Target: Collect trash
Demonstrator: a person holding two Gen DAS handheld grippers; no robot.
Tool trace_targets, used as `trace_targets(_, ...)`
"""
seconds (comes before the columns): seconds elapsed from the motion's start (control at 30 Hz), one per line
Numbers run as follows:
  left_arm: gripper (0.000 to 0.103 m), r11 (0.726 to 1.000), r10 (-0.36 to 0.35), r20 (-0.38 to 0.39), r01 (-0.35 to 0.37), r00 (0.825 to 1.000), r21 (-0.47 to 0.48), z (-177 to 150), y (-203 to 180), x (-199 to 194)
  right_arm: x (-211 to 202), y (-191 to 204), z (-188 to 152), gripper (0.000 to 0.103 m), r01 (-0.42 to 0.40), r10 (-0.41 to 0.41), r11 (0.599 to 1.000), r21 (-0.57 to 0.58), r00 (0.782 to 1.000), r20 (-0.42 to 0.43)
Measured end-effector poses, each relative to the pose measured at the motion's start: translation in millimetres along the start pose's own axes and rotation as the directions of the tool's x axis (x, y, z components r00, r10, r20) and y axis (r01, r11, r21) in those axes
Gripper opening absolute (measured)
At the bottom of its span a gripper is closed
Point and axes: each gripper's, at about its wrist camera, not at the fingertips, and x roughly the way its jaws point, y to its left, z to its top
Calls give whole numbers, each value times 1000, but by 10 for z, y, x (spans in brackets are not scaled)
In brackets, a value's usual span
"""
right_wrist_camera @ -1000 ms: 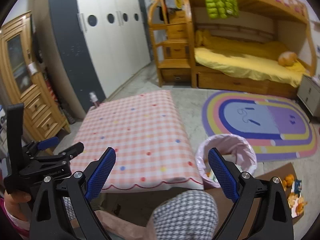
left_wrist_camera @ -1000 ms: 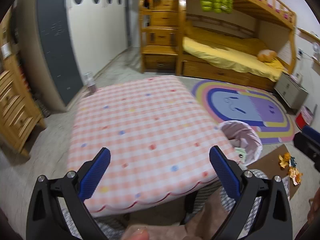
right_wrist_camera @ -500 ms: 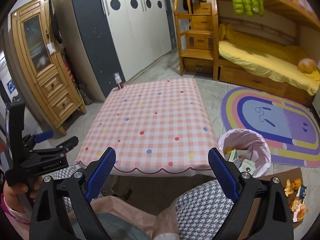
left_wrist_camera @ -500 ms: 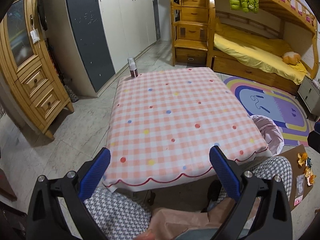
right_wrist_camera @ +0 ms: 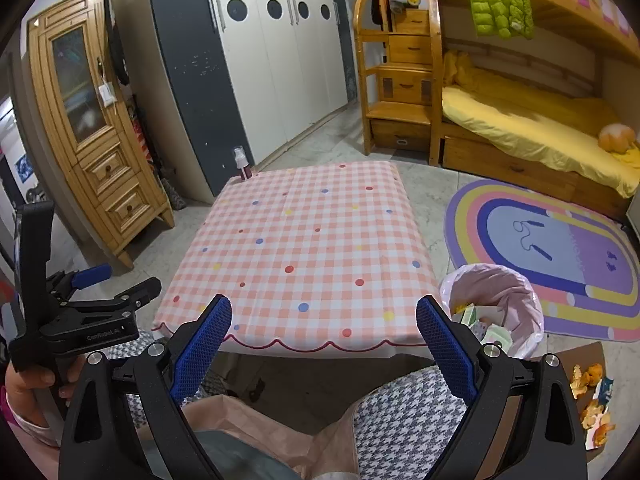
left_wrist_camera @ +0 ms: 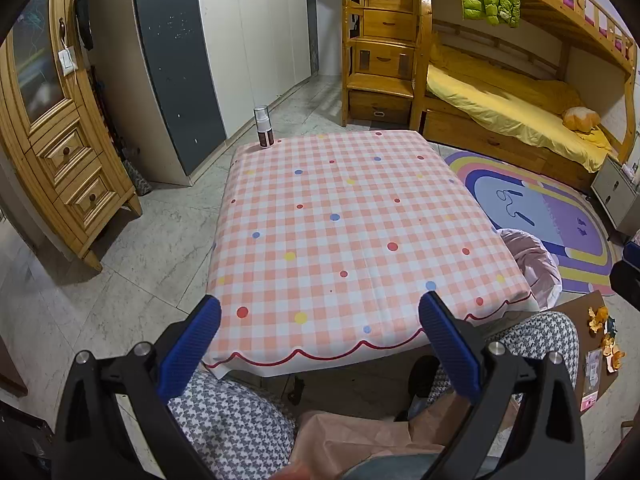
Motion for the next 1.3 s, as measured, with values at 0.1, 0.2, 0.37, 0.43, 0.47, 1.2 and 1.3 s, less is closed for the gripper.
trace_targets(0.1,96,1000,3,-5,-3,1000,0,7,-7,18,18,-9,0,92,0,0,1000,2,1000,-4)
trace_targets(0.2,96,1000,3,-10,-3,1000,-1,5,-15,29,38,-24,-2,92,-1,1,1000,7,1000,-9)
trace_targets(0.37,96,1000,2,-13,-2,1000,4,7,-27,40,45,-27,-7,92,-3,3,1000,8,1000,-11)
trace_targets(0.43,96,1000,5,-13,-5,1000,4,8,-26,43,45,-27,-5,92,-2,2,1000,8,1000,-10)
trace_targets(0.47,96,1000,8,-12,-8,1000,3,8,-26,42,47,-25,-6,92,-2,2,1000,9,1000,-9)
trace_targets(1.2,96,1000,8,-18,-8,1000,-1,23,-5,69,61,-43,5,92,-3,3,1000,8,1000,-11)
trace_targets(1.3,96,1000,7,-20,-8,1000,-1,22,-7,77,62,-46,4,92,-2,2,1000,9,1000,-12)
